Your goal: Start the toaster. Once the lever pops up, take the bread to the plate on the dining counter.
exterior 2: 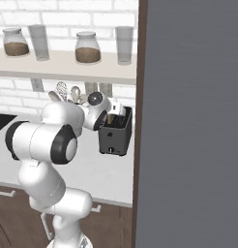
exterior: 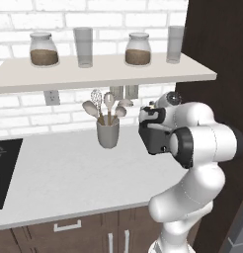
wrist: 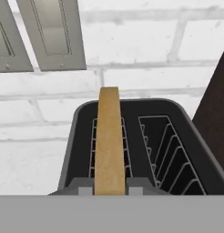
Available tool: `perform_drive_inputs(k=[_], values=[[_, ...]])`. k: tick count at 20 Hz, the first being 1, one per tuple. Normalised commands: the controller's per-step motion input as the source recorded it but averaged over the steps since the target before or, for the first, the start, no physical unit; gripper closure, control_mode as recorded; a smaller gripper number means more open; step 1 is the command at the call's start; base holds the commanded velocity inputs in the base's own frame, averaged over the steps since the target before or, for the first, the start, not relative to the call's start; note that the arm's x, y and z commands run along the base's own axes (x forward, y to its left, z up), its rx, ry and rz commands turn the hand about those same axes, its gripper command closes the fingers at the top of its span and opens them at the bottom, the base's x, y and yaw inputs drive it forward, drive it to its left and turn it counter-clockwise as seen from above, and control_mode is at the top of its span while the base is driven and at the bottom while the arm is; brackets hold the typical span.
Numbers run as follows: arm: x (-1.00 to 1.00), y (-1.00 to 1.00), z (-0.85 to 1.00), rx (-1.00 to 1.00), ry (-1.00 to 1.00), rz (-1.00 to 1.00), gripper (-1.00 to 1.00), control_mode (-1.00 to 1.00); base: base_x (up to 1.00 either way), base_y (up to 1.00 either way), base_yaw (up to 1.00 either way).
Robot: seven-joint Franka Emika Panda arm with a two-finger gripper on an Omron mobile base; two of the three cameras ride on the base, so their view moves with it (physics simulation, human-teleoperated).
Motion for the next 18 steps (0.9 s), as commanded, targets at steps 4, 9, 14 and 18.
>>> perform_drive_inputs(k=[4,9,14,18], values=[[-0.05,0.00,0.25,0.00,-0.06,0.00,1.00,-1.00,0.00,0.00,0.00],[-0.06,0.00,0.28,0.00,-0.03,0.00,1.00,-1.00,0.00,0.00,0.00],[-0.10,-0.01,0.08,0.00,-0.02,0.00,1.00,-1.00,0.00,0.00,0.00],[-0.18,-0.03,0.00,0.00,-0.01,0.00,1.00,-1.00,0.00,0.00,0.00]])
